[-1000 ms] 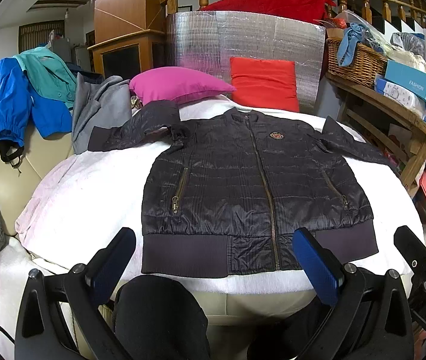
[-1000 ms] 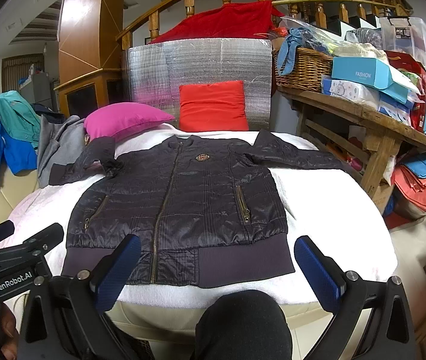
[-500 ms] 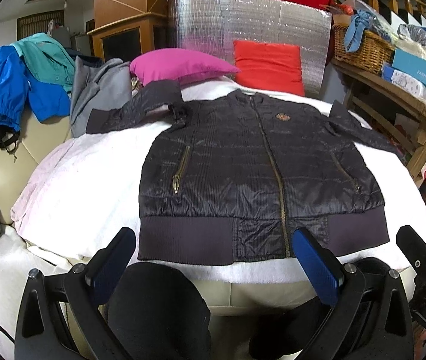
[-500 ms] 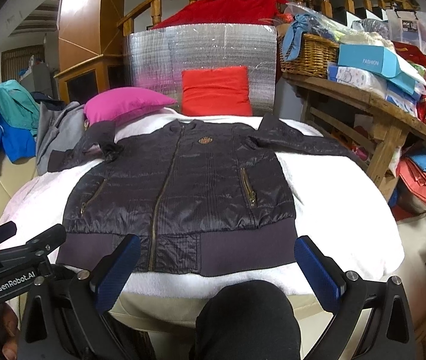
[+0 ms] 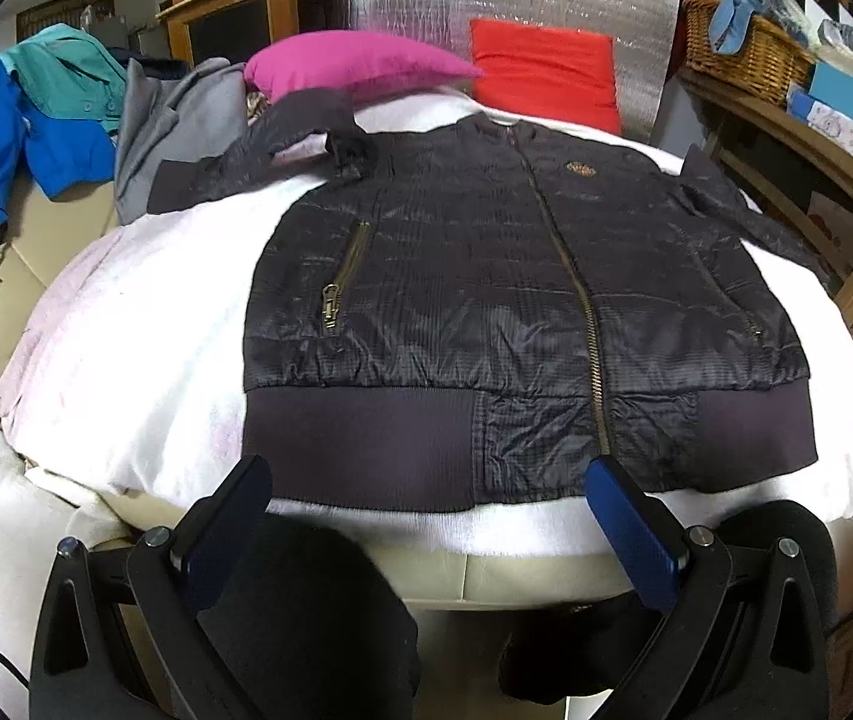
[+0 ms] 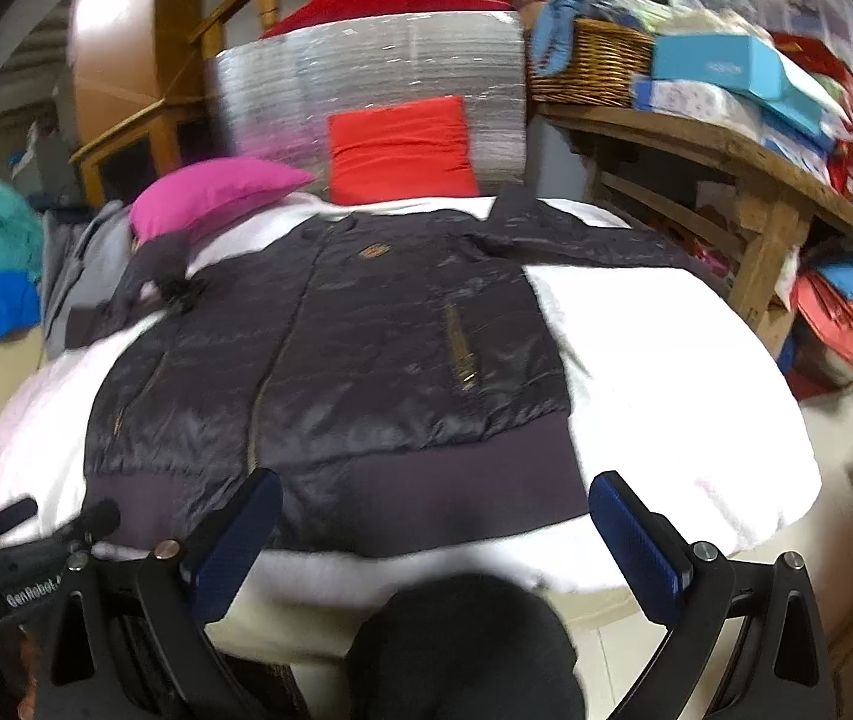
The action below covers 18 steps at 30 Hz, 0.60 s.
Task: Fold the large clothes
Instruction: 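Grasp one sleeve cuff with the right tool and lift it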
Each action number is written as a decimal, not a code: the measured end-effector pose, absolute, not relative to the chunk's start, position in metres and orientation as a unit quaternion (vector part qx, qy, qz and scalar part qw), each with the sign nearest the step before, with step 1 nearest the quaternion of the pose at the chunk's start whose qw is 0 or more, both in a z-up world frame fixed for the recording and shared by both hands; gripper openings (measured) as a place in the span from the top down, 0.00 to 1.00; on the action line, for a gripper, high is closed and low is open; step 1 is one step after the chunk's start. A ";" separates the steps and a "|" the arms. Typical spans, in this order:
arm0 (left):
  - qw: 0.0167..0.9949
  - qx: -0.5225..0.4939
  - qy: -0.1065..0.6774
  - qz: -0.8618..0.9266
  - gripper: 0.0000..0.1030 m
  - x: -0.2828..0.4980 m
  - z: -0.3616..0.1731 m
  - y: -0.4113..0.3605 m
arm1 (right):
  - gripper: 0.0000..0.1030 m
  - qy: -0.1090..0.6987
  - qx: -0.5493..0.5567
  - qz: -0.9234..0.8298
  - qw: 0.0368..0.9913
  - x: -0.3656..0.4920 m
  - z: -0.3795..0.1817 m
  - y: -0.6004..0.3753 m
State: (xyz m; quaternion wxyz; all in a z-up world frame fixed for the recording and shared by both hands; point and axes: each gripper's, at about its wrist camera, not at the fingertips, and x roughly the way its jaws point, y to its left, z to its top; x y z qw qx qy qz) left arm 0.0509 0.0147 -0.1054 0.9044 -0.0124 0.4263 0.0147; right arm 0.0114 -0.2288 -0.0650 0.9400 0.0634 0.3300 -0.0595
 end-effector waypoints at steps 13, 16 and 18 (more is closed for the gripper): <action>0.917 0.048 0.396 -0.014 0.00 0.182 -0.086 -0.027 | 0.11 0.325 0.344 -0.043 0.880 0.113 -0.083 -0.430; 0.921 0.048 0.385 -0.021 0.00 0.226 -0.086 -0.035 | 0.23 0.303 0.424 -0.050 0.852 0.155 -0.095 -0.489; 0.921 0.050 0.386 -0.018 0.00 0.252 -0.091 -0.036 | 0.33 0.296 0.465 -0.051 0.832 0.183 -0.106 -0.519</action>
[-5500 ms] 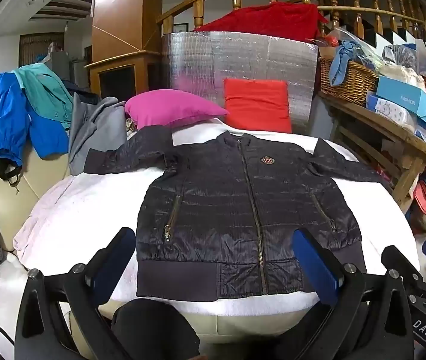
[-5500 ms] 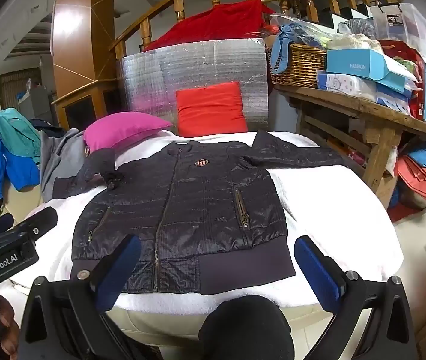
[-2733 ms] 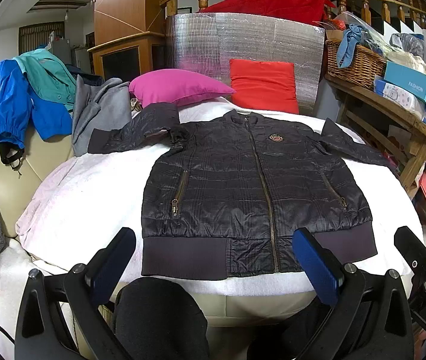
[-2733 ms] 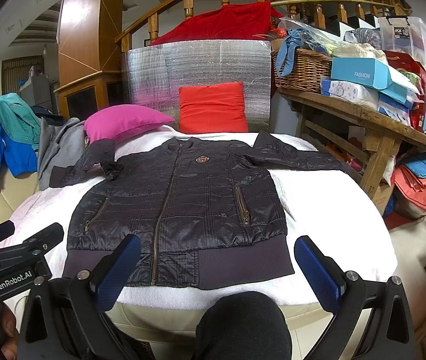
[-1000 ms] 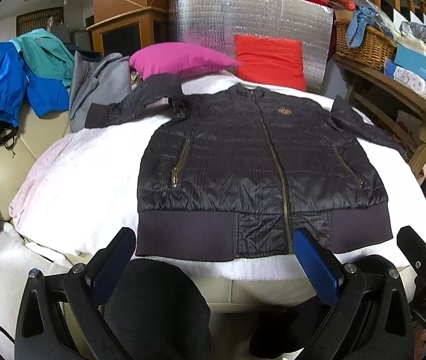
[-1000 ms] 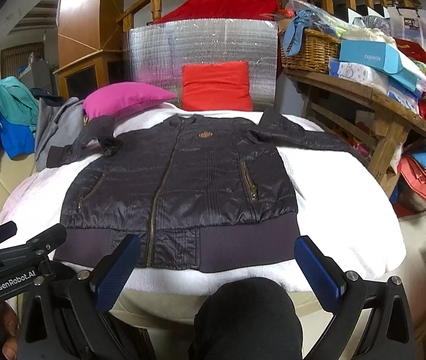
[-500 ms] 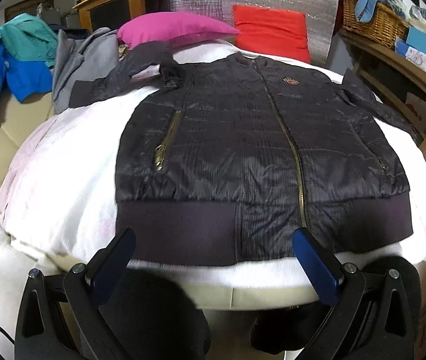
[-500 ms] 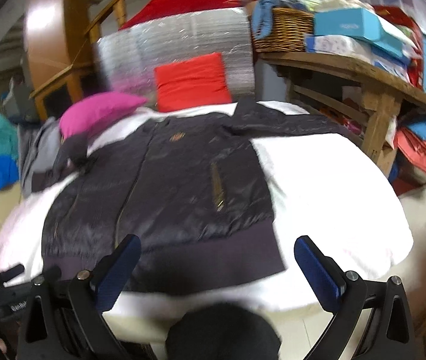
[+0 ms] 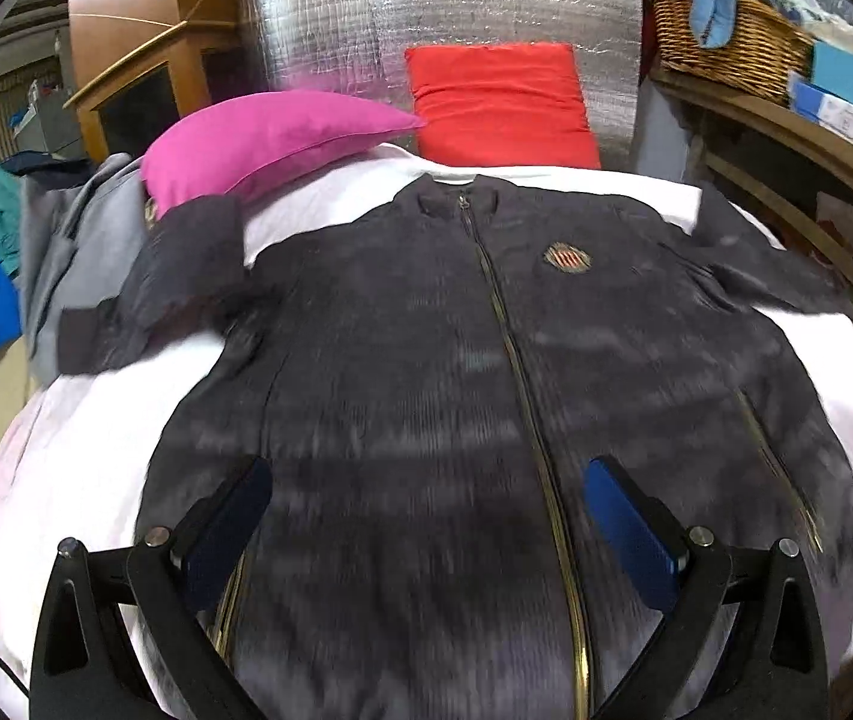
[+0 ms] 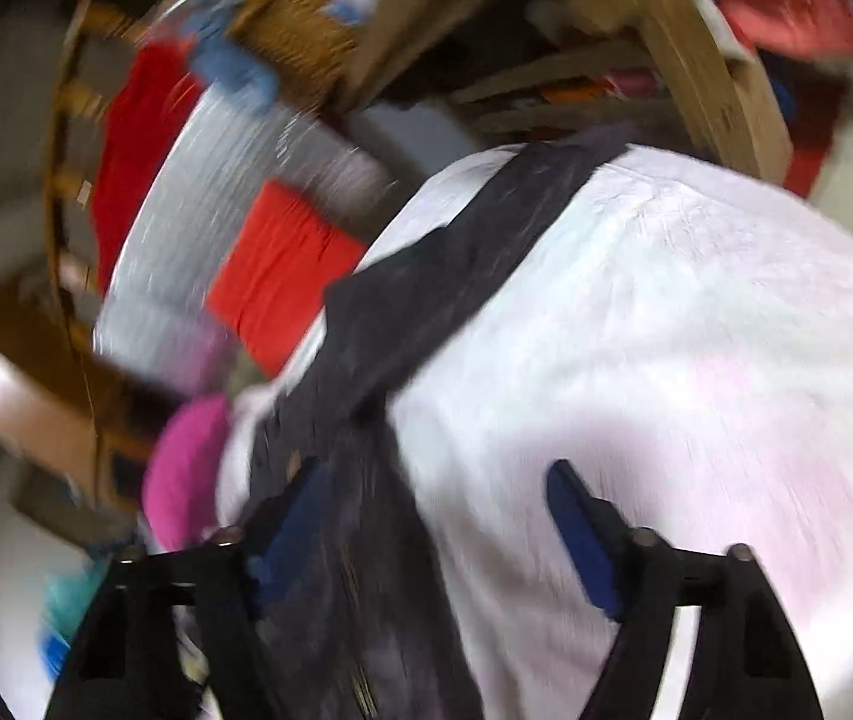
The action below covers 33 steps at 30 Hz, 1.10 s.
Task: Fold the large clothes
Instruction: 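Grasp one sleeve cuff with the right tool and lift it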
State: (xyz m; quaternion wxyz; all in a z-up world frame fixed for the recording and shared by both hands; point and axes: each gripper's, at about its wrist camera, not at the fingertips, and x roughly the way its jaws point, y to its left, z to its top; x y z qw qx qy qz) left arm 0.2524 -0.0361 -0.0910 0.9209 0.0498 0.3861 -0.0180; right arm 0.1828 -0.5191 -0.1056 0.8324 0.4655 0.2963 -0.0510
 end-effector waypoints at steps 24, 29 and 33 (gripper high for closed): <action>0.883 -0.012 0.469 0.000 0.00 0.315 -0.182 -0.015 | 0.93 0.336 0.278 -0.200 0.877 0.439 -0.081 -0.578; 0.883 -0.016 0.469 -0.004 0.00 0.316 -0.182 -0.013 | 0.93 0.282 0.154 -0.109 0.940 0.450 0.015 -0.465; 0.883 -0.021 0.468 -0.007 0.00 0.317 -0.182 -0.011 | 0.94 0.253 0.063 0.006 0.965 0.439 0.052 -0.338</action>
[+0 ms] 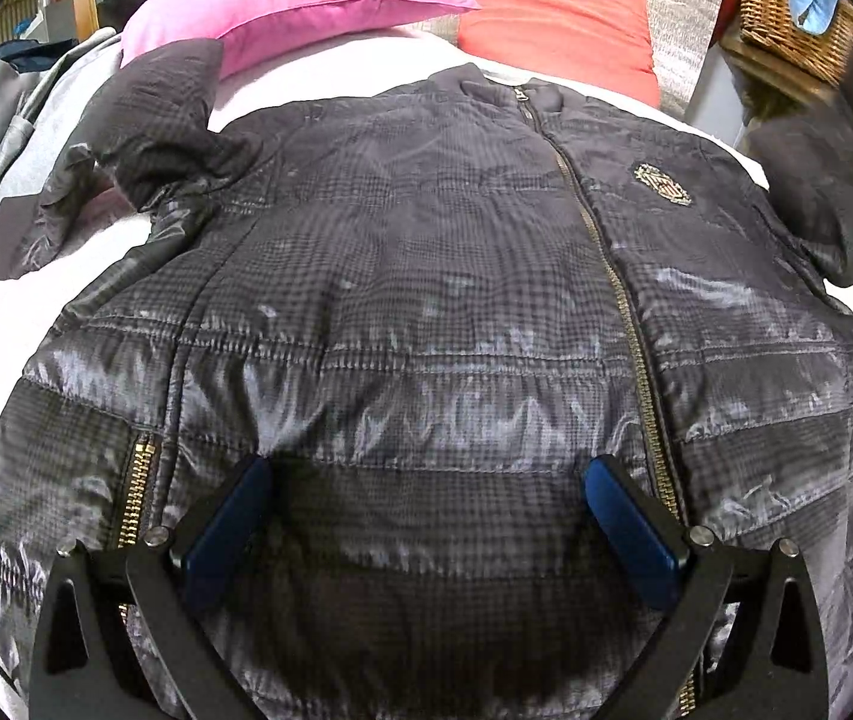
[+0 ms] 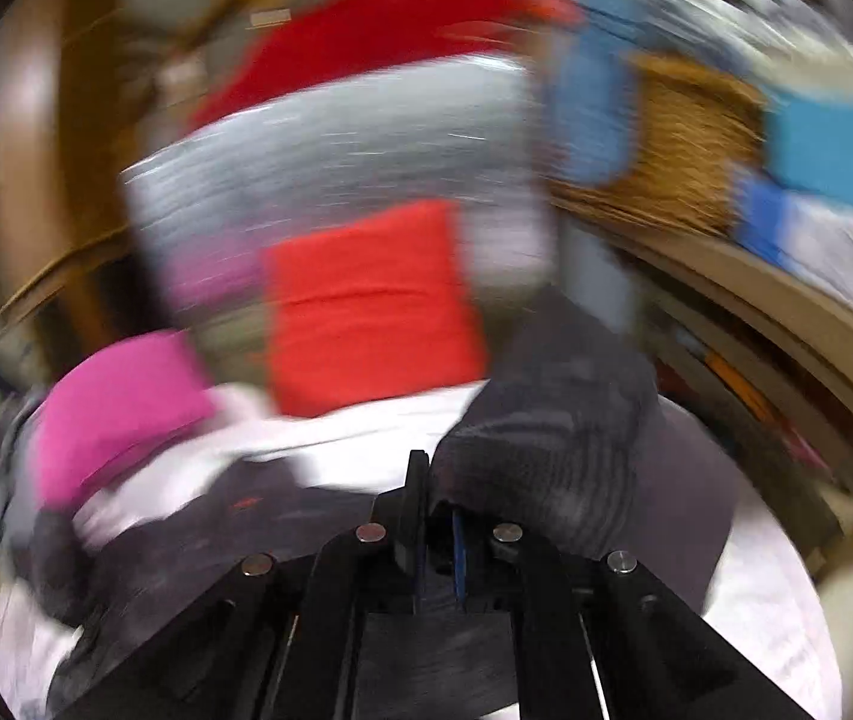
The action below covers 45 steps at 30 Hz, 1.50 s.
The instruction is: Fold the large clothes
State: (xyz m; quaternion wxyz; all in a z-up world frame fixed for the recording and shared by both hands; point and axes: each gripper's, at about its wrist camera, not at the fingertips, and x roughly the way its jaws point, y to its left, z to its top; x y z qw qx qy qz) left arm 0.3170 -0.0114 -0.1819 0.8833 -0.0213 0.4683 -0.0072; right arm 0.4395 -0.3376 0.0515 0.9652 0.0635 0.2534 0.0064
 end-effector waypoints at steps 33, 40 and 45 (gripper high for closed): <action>0.881 -0.127 0.453 -0.039 0.00 0.323 -0.175 0.012 | 0.18 0.326 0.334 0.167 0.868 0.396 -0.118 -0.260; 0.871 -0.189 0.450 -0.061 0.00 0.339 -0.137 0.012 | 0.17 0.302 0.361 0.141 0.871 0.330 -0.148 -0.262; 0.864 -0.193 0.460 -0.076 0.00 0.408 -0.094 -0.025 | 0.17 0.268 0.333 0.135 0.894 0.323 -0.140 -0.262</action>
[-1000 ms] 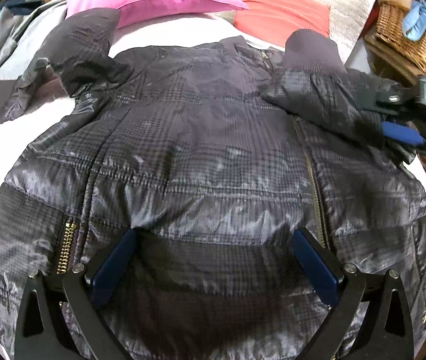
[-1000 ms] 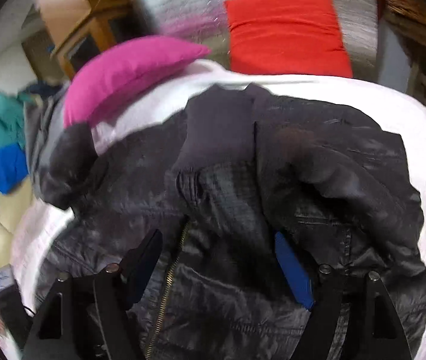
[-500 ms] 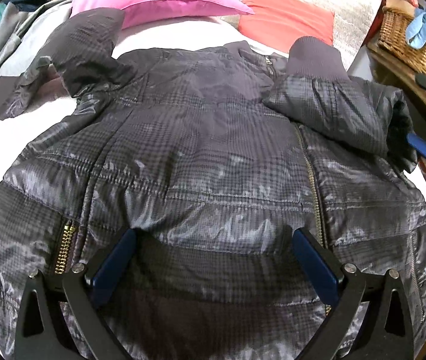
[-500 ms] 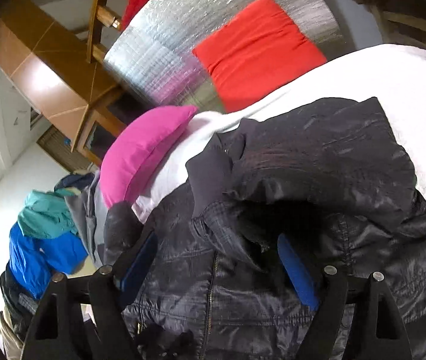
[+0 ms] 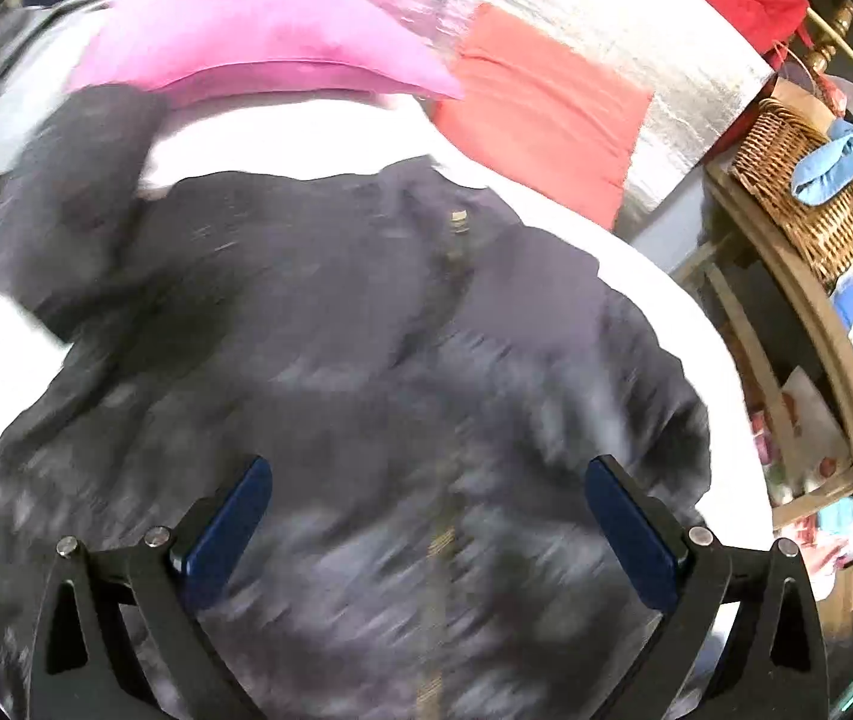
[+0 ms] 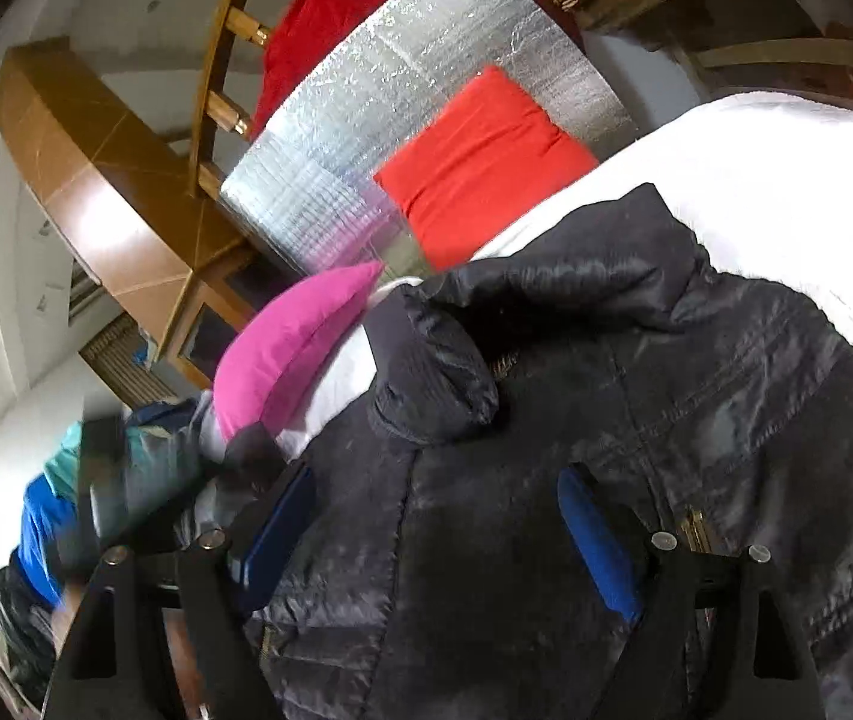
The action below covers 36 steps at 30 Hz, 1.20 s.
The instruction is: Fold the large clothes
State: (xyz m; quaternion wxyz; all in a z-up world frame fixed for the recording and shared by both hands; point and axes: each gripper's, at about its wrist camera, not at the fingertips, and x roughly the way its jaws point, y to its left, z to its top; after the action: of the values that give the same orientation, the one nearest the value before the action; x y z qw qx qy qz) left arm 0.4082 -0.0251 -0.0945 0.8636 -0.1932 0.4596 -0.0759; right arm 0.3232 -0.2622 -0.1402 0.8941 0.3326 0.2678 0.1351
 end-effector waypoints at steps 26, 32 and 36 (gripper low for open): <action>0.869 -0.183 0.461 -0.006 0.83 0.412 -0.097 -0.001 | 0.17 0.272 0.396 0.125 0.868 0.323 -0.159 -0.300; 0.847 -0.285 0.450 -0.007 0.79 0.361 -0.142 0.060 | 0.17 0.283 0.382 0.122 0.871 0.325 -0.160 -0.294; 0.824 -0.346 0.448 0.028 0.48 0.344 -0.161 0.084 | 0.17 0.291 0.372 0.115 0.874 0.327 -0.162 -0.291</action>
State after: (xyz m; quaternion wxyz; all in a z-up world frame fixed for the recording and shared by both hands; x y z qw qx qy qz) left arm 0.3435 0.0845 -0.1614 0.8238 -0.3456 0.4485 0.0285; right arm 0.3266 -0.2910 -0.1616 0.8740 0.3721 0.2906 0.1154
